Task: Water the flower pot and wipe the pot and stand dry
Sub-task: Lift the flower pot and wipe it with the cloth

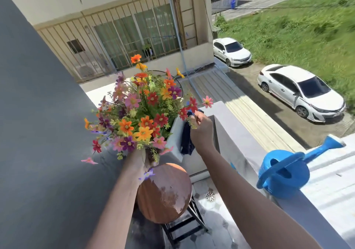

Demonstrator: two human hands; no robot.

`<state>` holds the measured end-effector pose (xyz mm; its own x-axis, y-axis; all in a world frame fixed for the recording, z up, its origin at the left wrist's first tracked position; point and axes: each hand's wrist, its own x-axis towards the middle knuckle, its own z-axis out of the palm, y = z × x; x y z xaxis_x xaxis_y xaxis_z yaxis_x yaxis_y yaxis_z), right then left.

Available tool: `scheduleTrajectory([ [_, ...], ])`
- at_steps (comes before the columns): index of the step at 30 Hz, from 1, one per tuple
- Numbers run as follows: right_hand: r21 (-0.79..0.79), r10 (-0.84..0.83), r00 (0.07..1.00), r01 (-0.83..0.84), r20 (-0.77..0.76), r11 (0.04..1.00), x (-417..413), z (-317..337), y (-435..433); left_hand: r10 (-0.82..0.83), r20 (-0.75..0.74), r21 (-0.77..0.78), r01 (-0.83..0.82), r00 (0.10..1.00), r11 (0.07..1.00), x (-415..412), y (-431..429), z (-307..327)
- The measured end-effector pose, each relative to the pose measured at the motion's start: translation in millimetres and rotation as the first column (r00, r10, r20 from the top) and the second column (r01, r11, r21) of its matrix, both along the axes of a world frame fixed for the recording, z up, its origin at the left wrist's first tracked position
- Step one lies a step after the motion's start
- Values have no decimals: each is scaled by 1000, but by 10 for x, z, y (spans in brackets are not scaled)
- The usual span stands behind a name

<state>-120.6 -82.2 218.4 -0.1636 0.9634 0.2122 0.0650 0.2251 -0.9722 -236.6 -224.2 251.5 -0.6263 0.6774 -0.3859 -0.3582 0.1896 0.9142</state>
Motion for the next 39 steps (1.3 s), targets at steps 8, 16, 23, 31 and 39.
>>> scheduleTrajectory([
  [8, 26, 42, 991, -39, -127, 999, 24, 406, -314, 54, 32, 64, -56, 998, 996, 144, 68, -51],
  [16, 23, 133, 983, -131, -126, 991, 140, -109, -847, 64, 39, 72, -67, 997, 995, -136, 75, 10],
  [23, -120, 78, 987, -95, -139, 988, 127, -133, -825, 74, -66, -36, -77, 995, 996, -115, 56, -82],
  [31, -123, 95, 939, -143, -331, 982, 71, 238, -755, -85, -76, 28, 87, 993, 996, 73, 20, -28],
  [39, -41, 29, 952, -44, -304, 998, 112, 246, -261, -214, 7, -35, 214, 977, 976, -72, -118, 75],
])
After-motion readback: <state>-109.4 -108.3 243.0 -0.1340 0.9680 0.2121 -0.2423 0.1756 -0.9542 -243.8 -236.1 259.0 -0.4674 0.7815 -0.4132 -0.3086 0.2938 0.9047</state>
